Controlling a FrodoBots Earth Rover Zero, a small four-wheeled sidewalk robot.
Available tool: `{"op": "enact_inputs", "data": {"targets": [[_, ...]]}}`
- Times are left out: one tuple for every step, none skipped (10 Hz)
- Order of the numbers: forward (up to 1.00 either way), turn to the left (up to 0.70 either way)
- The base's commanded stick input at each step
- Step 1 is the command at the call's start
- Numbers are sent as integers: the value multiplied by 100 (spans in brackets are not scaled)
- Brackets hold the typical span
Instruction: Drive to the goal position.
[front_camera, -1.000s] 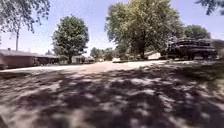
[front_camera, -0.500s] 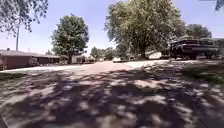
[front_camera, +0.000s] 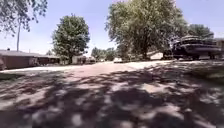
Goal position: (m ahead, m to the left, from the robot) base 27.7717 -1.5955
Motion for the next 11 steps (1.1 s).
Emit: {"op": "enact_inputs", "data": {"targets": [[70,0],[70,0],[70,0],[70,0],[70,0],[70,0],[70,0],[70,0],[70,0],[70,0],[70,0]]}}
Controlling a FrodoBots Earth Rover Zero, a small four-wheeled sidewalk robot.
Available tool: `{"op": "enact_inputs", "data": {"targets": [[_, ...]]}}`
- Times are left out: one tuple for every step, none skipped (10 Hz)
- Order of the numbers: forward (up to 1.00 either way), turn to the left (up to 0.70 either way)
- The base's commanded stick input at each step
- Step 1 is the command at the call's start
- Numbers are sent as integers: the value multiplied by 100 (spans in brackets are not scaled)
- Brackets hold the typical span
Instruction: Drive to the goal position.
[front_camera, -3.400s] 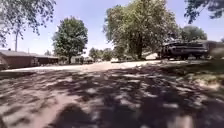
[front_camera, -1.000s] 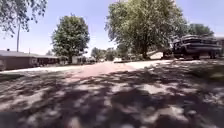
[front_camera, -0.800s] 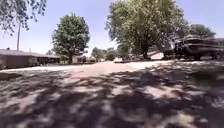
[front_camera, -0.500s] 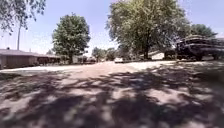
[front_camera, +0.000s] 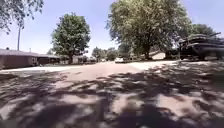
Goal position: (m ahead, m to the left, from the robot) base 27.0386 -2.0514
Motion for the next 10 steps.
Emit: {"op": "enact_inputs", "data": {"targets": [[70,0],[70,0],[70,0],[70,0],[70,0],[70,0],[70,0],[70,0],[70,0],[70,0]]}}
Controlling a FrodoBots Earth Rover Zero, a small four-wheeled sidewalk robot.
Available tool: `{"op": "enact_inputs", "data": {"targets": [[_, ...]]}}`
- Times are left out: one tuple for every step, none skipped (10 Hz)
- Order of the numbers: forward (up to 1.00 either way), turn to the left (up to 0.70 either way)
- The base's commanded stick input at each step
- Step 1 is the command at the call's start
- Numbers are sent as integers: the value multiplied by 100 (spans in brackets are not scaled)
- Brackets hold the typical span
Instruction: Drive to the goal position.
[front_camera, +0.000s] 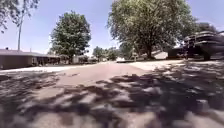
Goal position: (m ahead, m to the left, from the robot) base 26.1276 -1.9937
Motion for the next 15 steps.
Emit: {"op": "enact_inputs", "data": {"targets": [[70,0],[70,0],[70,0],[70,0],[70,0],[70,0],[70,0],[70,0],[70,0],[70,0],[70,0],[70,0],[70,0],[70,0],[70,0]]}}
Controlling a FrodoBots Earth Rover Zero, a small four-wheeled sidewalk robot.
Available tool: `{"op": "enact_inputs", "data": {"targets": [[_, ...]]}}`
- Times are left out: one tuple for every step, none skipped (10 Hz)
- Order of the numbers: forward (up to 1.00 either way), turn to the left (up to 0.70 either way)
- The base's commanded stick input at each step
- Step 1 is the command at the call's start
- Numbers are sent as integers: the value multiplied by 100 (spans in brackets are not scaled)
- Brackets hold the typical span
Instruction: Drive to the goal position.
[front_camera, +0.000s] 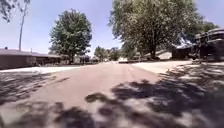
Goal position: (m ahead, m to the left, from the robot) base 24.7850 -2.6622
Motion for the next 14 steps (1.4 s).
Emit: {"op": "enact_inputs", "data": {"targets": [[70,0],[70,0],[70,0],[70,0],[70,0],[70,0],[70,0],[70,0],[70,0],[70,0],[70,0],[70,0],[70,0],[70,0]]}}
